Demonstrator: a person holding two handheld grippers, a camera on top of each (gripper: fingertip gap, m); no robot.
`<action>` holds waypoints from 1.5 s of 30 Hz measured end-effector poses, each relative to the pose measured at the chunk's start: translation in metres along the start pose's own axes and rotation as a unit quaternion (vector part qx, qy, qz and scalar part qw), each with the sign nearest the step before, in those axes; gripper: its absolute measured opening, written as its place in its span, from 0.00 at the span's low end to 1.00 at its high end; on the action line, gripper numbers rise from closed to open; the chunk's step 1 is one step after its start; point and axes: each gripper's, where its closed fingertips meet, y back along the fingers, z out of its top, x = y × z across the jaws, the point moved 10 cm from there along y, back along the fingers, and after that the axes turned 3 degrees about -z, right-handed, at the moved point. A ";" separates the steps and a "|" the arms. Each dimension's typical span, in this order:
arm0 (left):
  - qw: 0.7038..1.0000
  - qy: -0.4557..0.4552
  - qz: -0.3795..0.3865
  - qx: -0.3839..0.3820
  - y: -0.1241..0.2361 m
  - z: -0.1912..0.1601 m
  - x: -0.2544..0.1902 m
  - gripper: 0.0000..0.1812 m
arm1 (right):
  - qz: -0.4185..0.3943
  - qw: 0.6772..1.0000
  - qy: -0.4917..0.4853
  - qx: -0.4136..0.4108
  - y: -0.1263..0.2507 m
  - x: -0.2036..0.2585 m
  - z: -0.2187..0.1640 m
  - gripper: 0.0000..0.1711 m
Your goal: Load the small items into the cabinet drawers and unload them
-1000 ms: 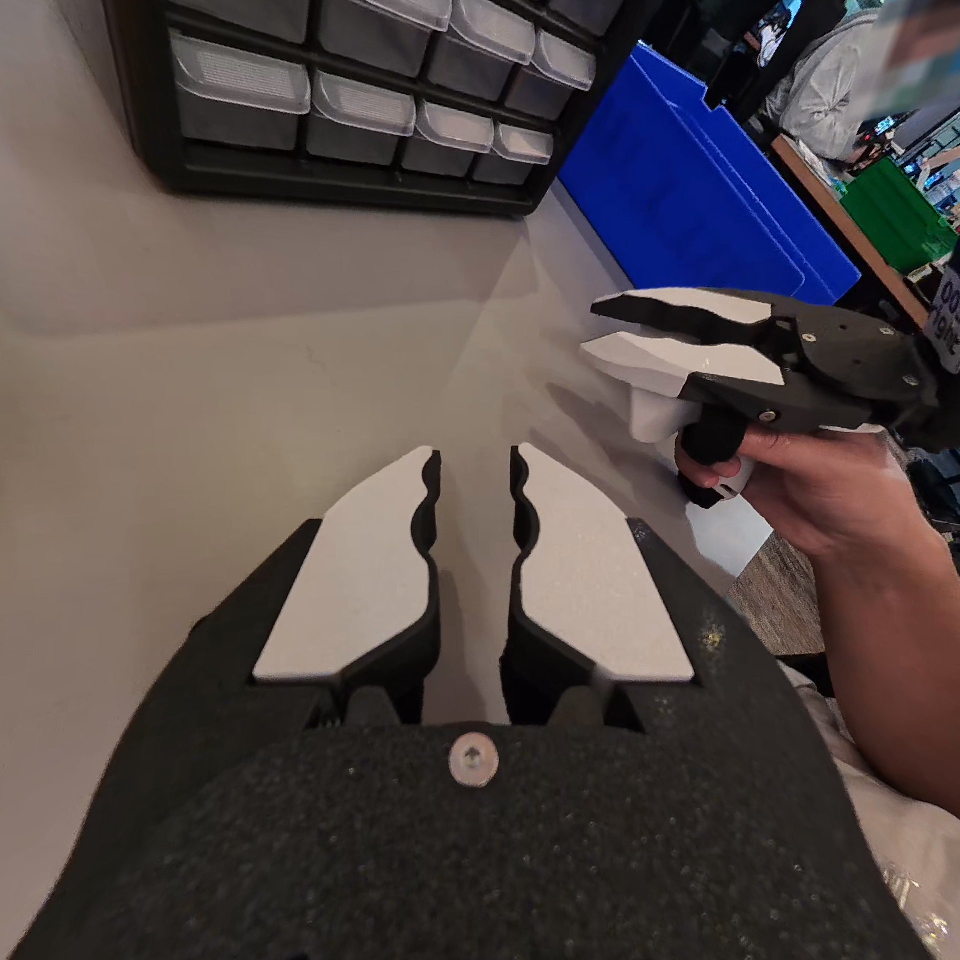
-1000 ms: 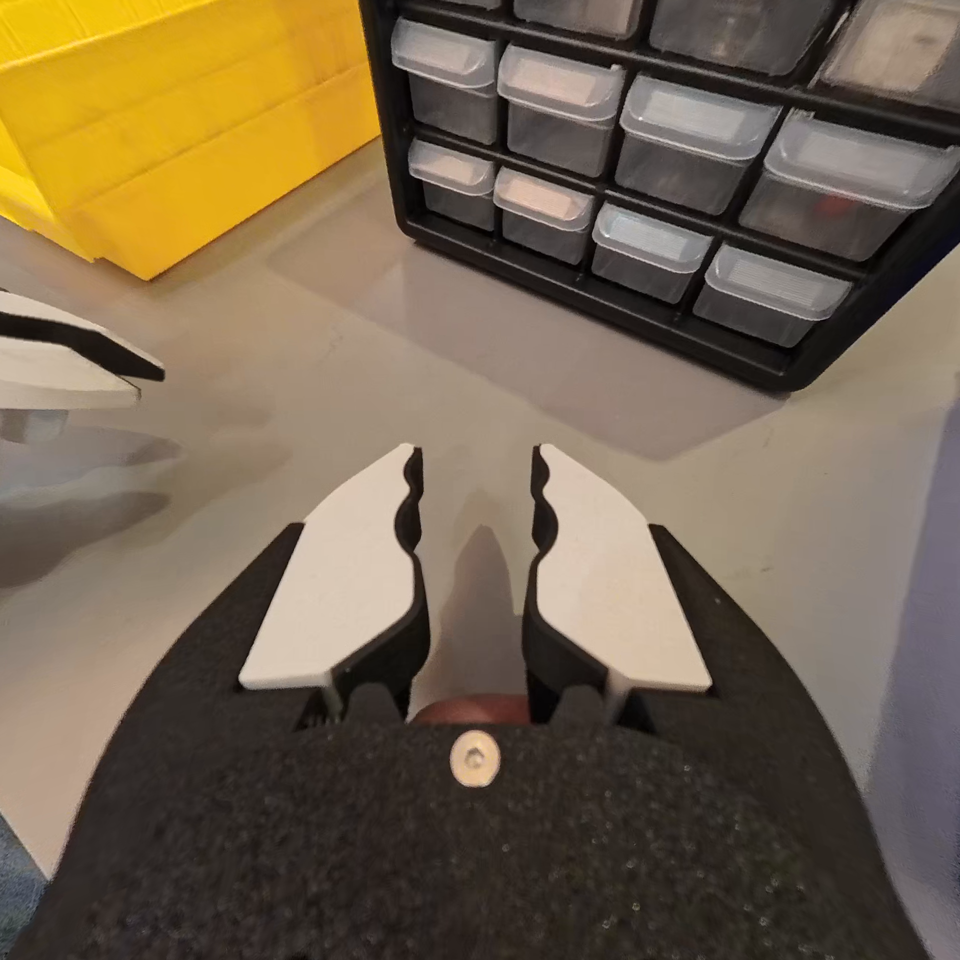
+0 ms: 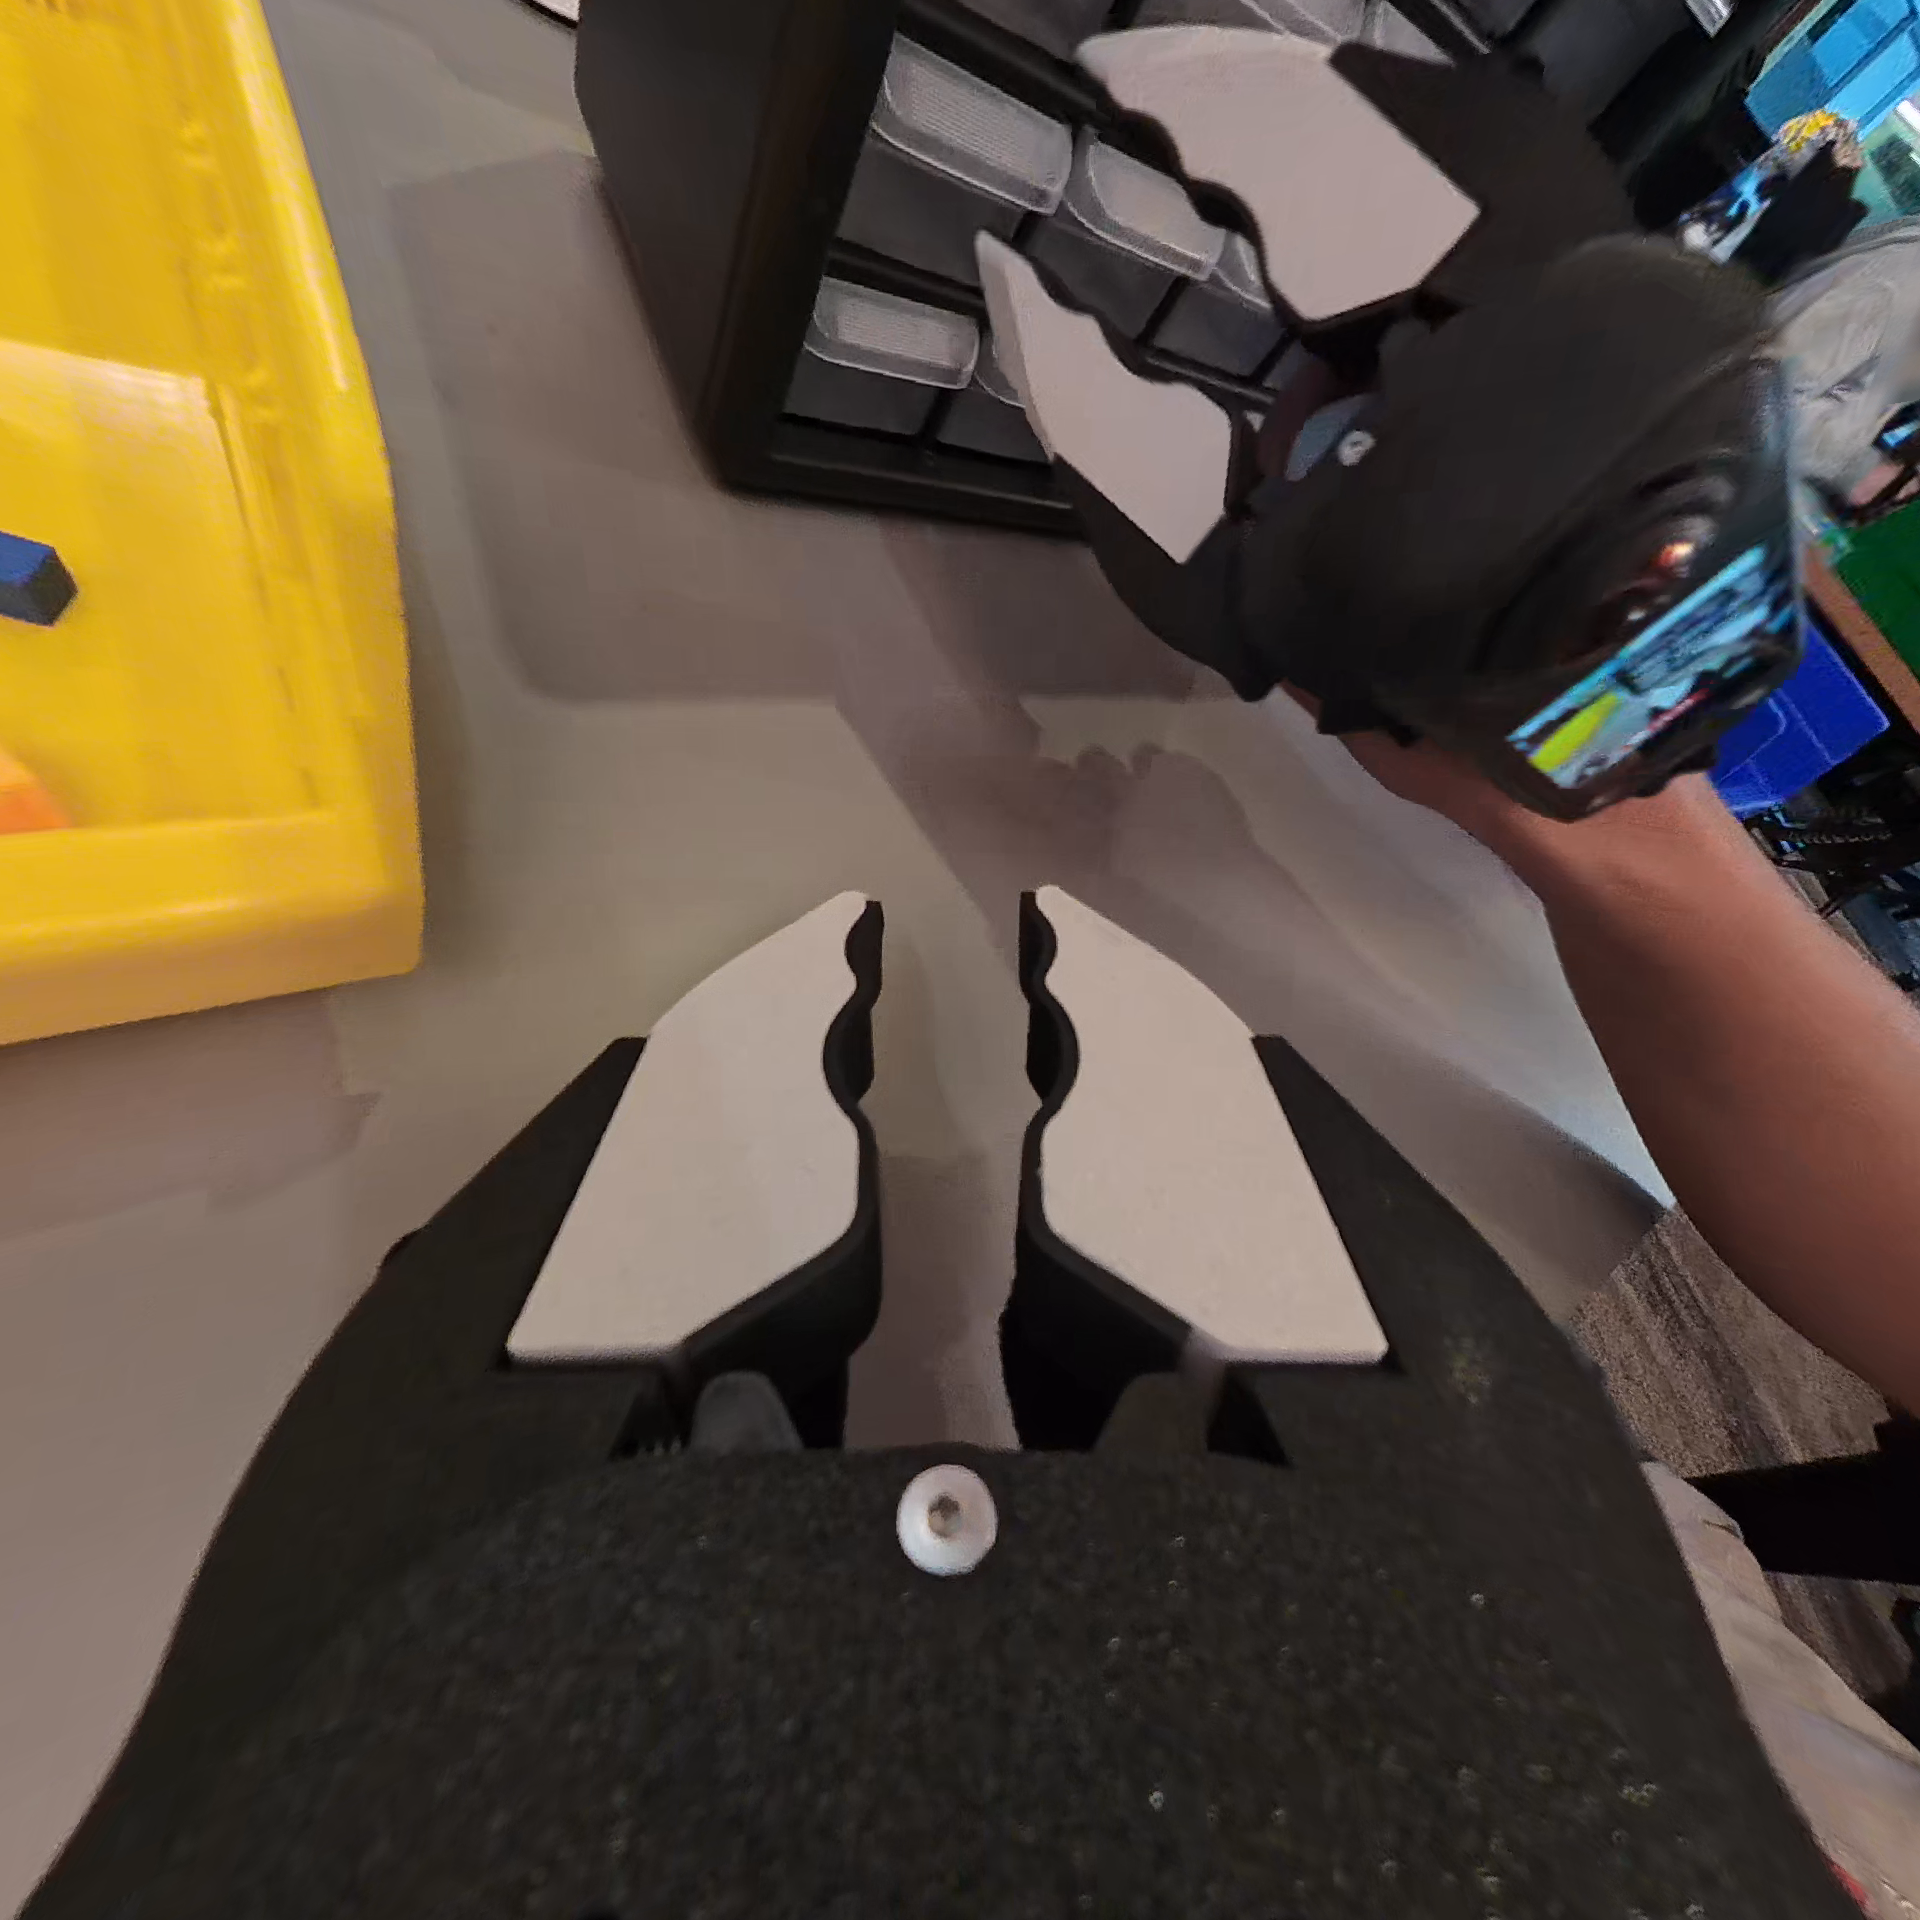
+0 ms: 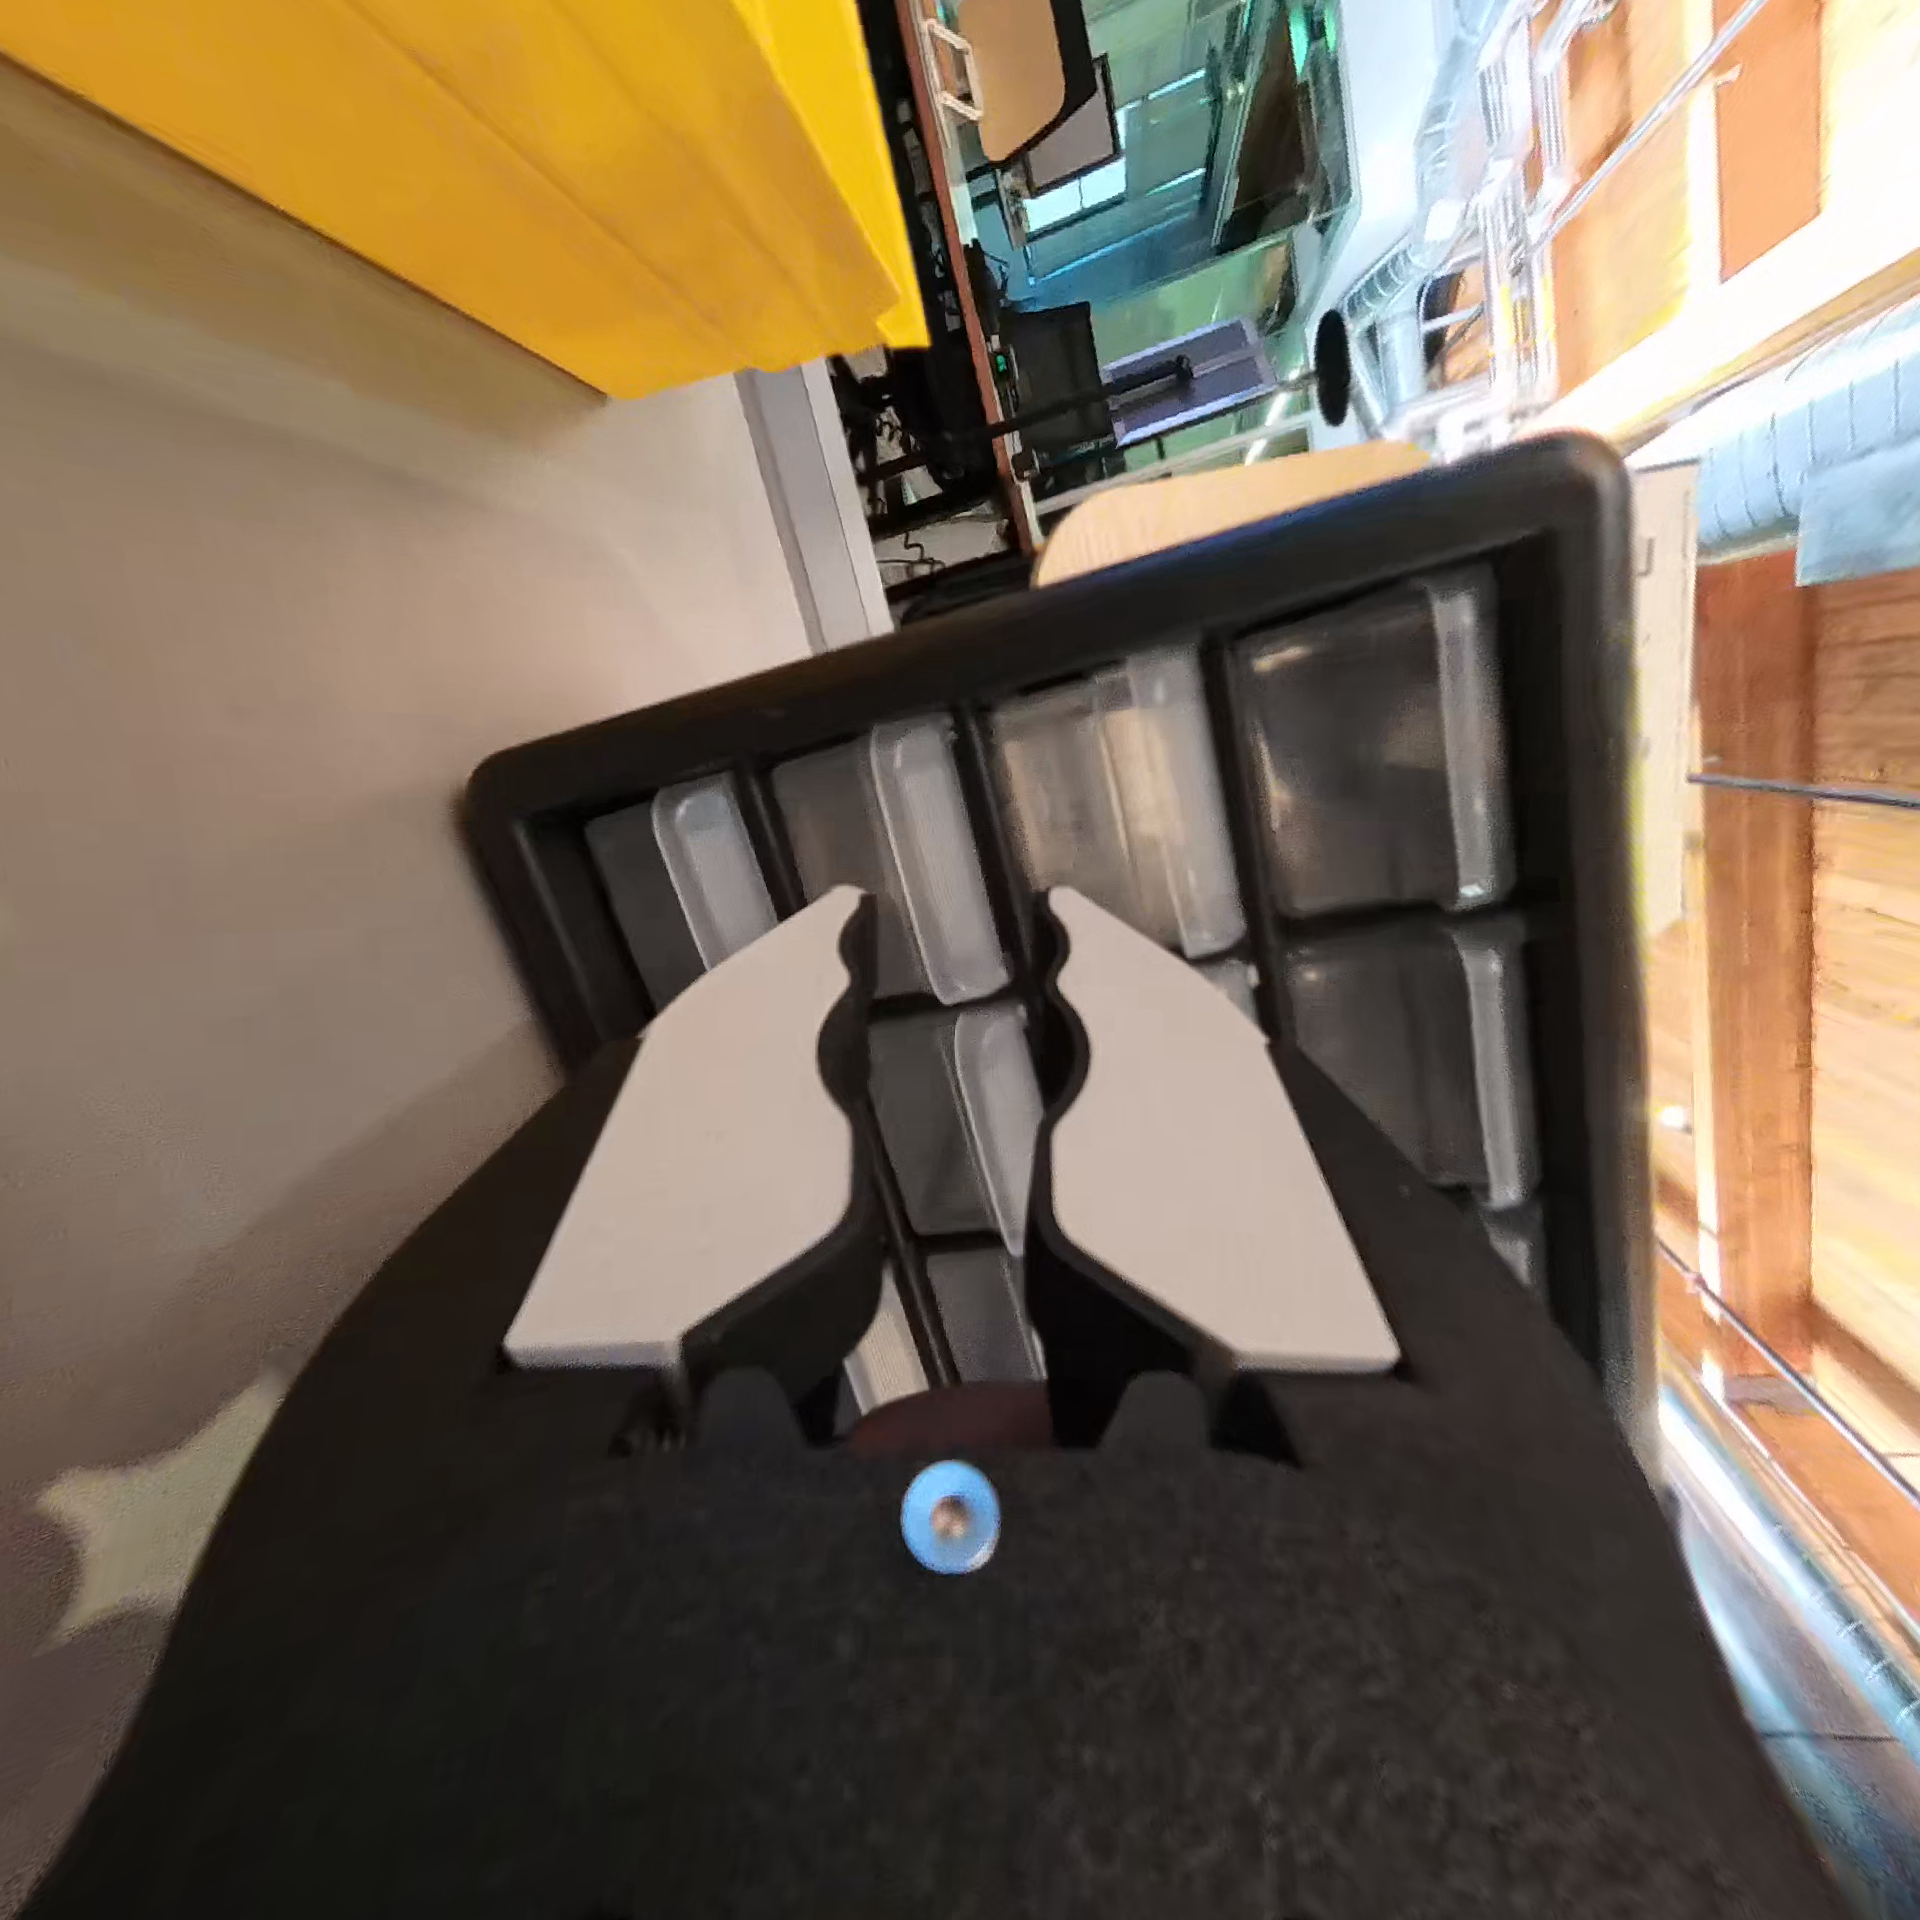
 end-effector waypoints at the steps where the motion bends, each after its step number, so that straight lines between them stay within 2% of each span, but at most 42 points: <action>1: 1.000 0.001 -0.001 0.001 0.000 0.000 0.001 0.14 | 0.004 1.000 0.004 -0.001 -0.003 0.003 0.000 0.16; 6: 1.000 0.003 -0.009 0.010 -0.003 -0.001 0.001 0.14 | -0.013 0.999 0.045 0.002 -0.015 0.011 -0.002 0.15; 8: 1.000 0.003 -0.010 0.013 -0.004 -0.001 0.001 0.14 | -0.039 0.998 0.058 0.003 -0.015 0.012 -0.002 0.10; 9: 1.000 0.003 -0.010 0.013 -0.004 -0.001 0.000 0.14 | -0.044 0.997 0.057 0.003 -0.014 0.011 -0.002 0.07; 14: 1.000 0.004 -0.010 0.014 -0.005 -0.002 0.001 0.14 | -0.040 0.998 0.042 -0.004 0.006 0.013 0.000 0.07; 19: 1.000 0.009 -0.013 0.015 -0.004 -0.001 0.002 0.14 | -0.012 0.999 -0.005 -0.031 0.038 0.016 0.007 0.08; 22: 1.000 0.006 -0.011 0.016 -0.004 -0.001 0.001 0.14 | 0.040 0.994 -0.076 -0.065 0.053 0.011 0.009 0.08; 26: 1.000 0.005 -0.009 0.015 -0.003 -0.002 0.000 0.14 | 0.085 0.964 -0.245 -0.067 0.065 -0.008 -0.004 0.19; 29: 1.000 0.005 -0.008 0.015 -0.004 -0.001 0.001 0.14 | 0.148 0.899 -0.411 -0.028 0.058 -0.011 -0.016 0.41; 32: 1.000 0.010 -0.014 0.017 -0.005 -0.002 0.001 0.14 | 0.207 0.849 -0.486 0.004 0.041 0.000 -0.018 0.53; 36: 1.000 0.003 -0.011 0.020 -0.005 -0.003 -0.002 0.14 | 0.193 0.820 -0.538 0.030 0.017 0.007 -0.012 0.53; 39: 1.000 -0.002 -0.005 0.022 -0.006 -0.004 -0.002 0.14 | 0.162 0.828 -0.535 0.047 0.003 0.011 -0.009 0.51; 40: 1.000 -0.001 -0.003 0.023 -0.006 -0.004 -0.001 0.14 | 0.161 0.834 -0.525 0.052 0.002 0.013 -0.008 0.44; 43: 1.000 0.004 -0.003 0.023 -0.004 -0.002 0.002 0.14 | 0.147 0.848 -0.506 0.059 0.009 0.013 -0.009 0.41; 45: 1.000 0.003 0.012 0.011 0.001 0.001 0.005 0.16 | 0.150 0.841 -0.516 0.058 0.017 0.014 -0.010 0.40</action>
